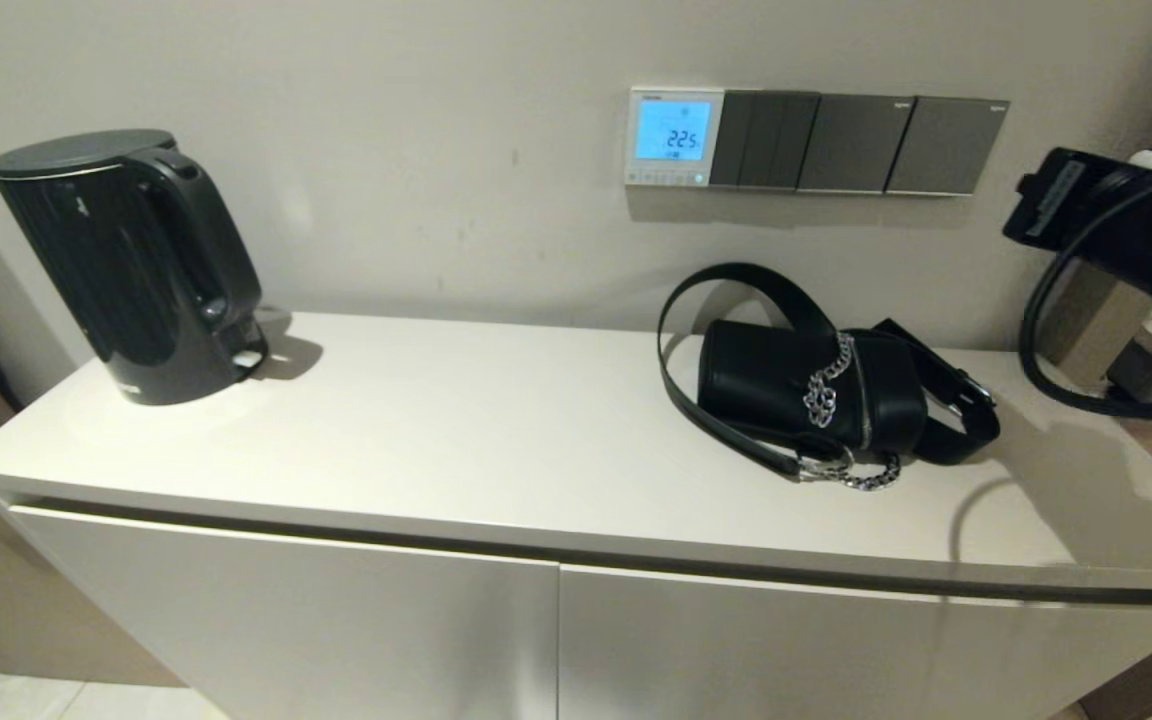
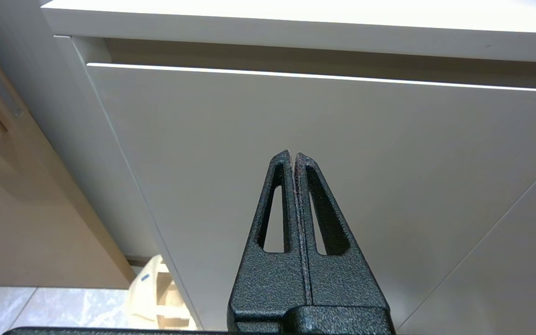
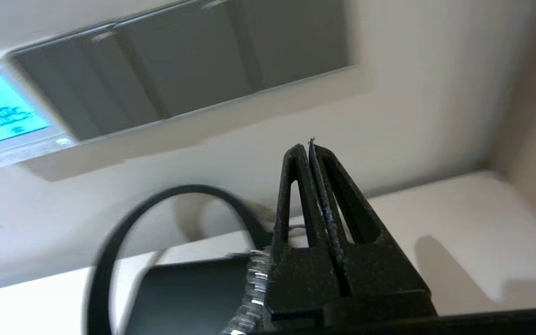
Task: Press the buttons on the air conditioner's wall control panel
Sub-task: Turn off the central air conditioner
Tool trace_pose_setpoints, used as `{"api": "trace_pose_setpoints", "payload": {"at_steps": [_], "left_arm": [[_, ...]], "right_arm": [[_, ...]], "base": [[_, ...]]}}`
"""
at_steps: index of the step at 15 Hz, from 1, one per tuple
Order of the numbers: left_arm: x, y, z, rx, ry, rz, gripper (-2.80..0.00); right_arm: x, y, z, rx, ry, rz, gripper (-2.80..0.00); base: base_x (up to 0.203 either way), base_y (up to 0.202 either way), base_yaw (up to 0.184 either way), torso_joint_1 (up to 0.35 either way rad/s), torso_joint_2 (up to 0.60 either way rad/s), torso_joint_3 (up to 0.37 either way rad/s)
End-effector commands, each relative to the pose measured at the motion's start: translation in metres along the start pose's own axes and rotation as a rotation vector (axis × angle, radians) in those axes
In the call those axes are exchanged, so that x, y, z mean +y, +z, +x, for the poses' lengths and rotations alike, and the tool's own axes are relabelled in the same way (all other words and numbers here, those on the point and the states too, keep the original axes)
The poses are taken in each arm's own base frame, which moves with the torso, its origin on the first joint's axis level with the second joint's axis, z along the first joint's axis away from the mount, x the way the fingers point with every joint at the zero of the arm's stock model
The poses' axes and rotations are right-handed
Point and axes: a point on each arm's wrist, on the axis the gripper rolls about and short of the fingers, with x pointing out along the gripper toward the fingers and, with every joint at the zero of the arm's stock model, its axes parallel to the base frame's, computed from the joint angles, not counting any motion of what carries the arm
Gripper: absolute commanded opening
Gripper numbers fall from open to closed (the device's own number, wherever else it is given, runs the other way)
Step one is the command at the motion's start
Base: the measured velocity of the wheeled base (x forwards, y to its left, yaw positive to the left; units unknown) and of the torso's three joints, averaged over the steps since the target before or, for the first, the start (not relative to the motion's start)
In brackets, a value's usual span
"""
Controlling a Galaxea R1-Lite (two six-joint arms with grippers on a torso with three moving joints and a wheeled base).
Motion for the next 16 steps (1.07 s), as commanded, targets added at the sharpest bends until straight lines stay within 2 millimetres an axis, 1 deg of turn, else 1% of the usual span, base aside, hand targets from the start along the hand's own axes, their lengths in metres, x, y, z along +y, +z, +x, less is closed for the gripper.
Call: {"api": "trace_pose_setpoints", "payload": {"at_steps": [1, 7, 9, 10, 12, 14, 16], "left_arm": [[0.0, 0.0, 0.0, 0.001, 0.0, 0.0, -2.8], [0.0, 0.0, 0.0, 0.0, 0.0, 0.0, -2.8], [0.0, 0.0, 0.0, 0.001, 0.0, 0.0, -2.8], [0.0, 0.0, 0.0, 0.001, 0.0, 0.0, -2.8], [0.0, 0.0, 0.0, -0.001, 0.0, 0.0, -2.8], [0.0, 0.0, 0.0, 0.001, 0.0, 0.0, -2.8], [0.0, 0.0, 0.0, 0.001, 0.0, 0.0, -2.8]], "right_arm": [[0.025, -0.015, 0.024, 0.04, 0.037, -0.007, -2.8], [0.079, -0.027, 0.054, 0.045, 0.107, 0.006, -2.8], [0.095, -0.034, 0.063, 0.045, 0.097, 0.005, -2.8], [0.103, -0.037, 0.065, 0.042, 0.075, -0.002, -2.8], [0.11, -0.037, 0.065, 0.03, 0.078, -0.014, -2.8], [0.122, -0.041, 0.062, 0.03, 0.068, -0.013, -2.8], [0.131, -0.047, 0.063, 0.01, 0.046, -0.001, -2.8]], "base": [[0.0, 0.0, 0.0, 0.0, 0.0, 0.0], [0.0, 0.0, 0.0, 0.0, 0.0, 0.0], [0.0, 0.0, 0.0, 0.0, 0.0, 0.0], [0.0, 0.0, 0.0, 0.0, 0.0, 0.0], [0.0, 0.0, 0.0, 0.0, 0.0, 0.0], [0.0, 0.0, 0.0, 0.0, 0.0, 0.0], [0.0, 0.0, 0.0, 0.0, 0.0, 0.0]]}}
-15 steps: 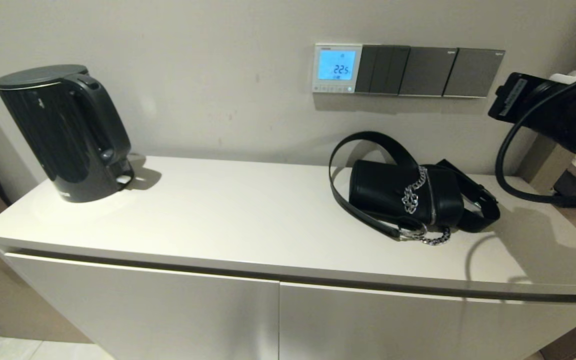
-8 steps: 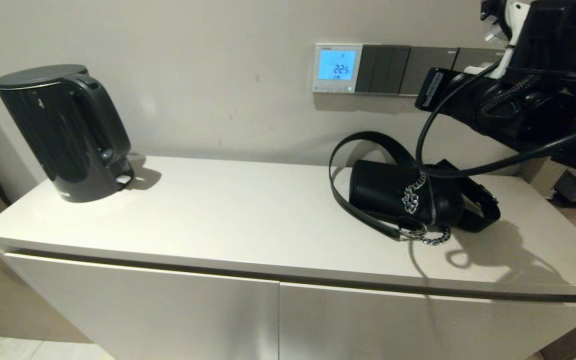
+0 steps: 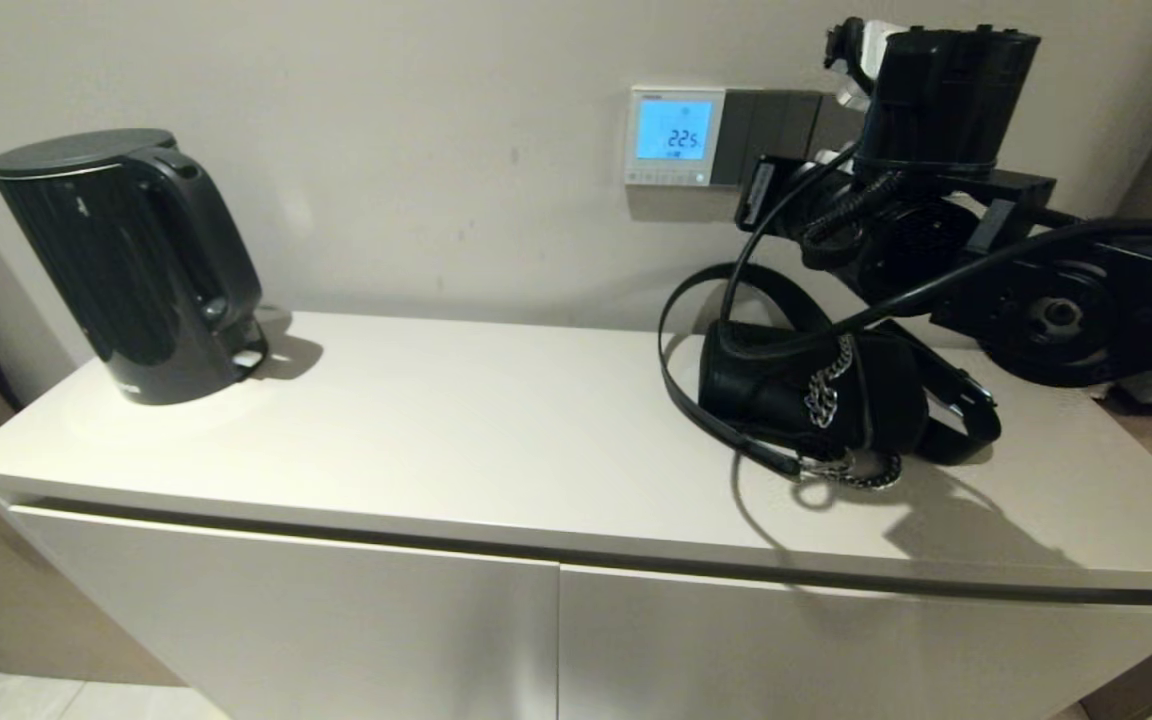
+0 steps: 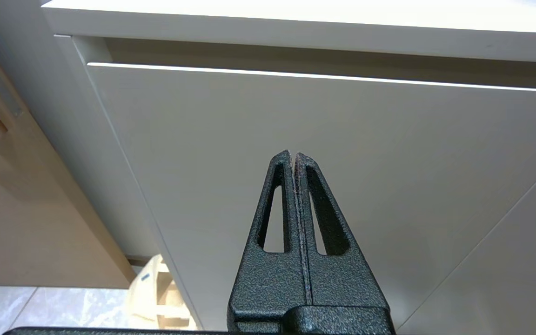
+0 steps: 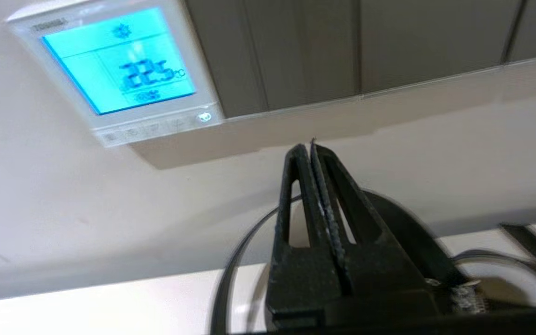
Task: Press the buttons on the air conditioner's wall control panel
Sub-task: Turn off the central air conditioner
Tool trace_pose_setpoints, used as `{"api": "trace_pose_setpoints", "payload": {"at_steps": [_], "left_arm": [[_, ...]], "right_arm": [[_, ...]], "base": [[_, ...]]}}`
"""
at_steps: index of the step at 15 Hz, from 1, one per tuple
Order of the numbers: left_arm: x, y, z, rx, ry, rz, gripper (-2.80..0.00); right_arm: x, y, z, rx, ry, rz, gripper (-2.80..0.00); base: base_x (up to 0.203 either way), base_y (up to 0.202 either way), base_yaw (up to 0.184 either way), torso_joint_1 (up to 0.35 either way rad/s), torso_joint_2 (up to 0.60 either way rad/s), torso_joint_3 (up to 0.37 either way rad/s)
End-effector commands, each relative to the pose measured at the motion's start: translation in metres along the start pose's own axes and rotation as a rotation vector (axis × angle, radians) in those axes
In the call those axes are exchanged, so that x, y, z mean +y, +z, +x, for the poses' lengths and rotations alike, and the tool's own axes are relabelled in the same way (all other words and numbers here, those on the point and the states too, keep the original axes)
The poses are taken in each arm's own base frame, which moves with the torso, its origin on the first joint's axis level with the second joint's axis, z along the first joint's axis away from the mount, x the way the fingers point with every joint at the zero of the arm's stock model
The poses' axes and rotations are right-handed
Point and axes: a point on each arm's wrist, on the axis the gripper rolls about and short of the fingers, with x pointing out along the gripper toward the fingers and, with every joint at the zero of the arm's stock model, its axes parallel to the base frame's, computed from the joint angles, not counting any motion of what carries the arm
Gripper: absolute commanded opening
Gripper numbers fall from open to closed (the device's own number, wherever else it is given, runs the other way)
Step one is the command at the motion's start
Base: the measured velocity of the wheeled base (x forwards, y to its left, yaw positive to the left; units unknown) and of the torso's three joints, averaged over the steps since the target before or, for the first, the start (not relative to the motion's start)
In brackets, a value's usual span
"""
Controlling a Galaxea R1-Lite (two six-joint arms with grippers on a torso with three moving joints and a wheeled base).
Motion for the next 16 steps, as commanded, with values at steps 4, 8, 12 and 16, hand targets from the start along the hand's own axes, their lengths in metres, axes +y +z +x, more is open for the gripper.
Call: {"api": "trace_pose_setpoints", "payload": {"at_steps": [4, 8, 12, 16], "left_arm": [[0.0, 0.0, 0.0, 0.0, 0.001, 0.0, -2.8], [0.0, 0.0, 0.0, -0.001, 0.001, 0.0, -2.8], [0.0, 0.0, 0.0, 0.001, 0.001, 0.0, -2.8], [0.0, 0.0, 0.0, 0.001, 0.001, 0.0, -2.8]], "right_arm": [[0.018, -0.019, 0.01, -0.013, 0.009, -0.029, -2.8], [0.025, -0.02, 0.02, -0.031, 0.015, -0.023, -2.8], [0.033, -0.022, 0.03, -0.046, 0.018, -0.026, -2.8], [0.039, -0.025, 0.038, -0.054, 0.019, -0.028, -2.8]], "base": [[0.0, 0.0, 0.0, 0.0, 0.0, 0.0], [0.0, 0.0, 0.0, 0.0, 0.0, 0.0], [0.0, 0.0, 0.0, 0.0, 0.0, 0.0], [0.0, 0.0, 0.0, 0.0, 0.0, 0.0]]}}
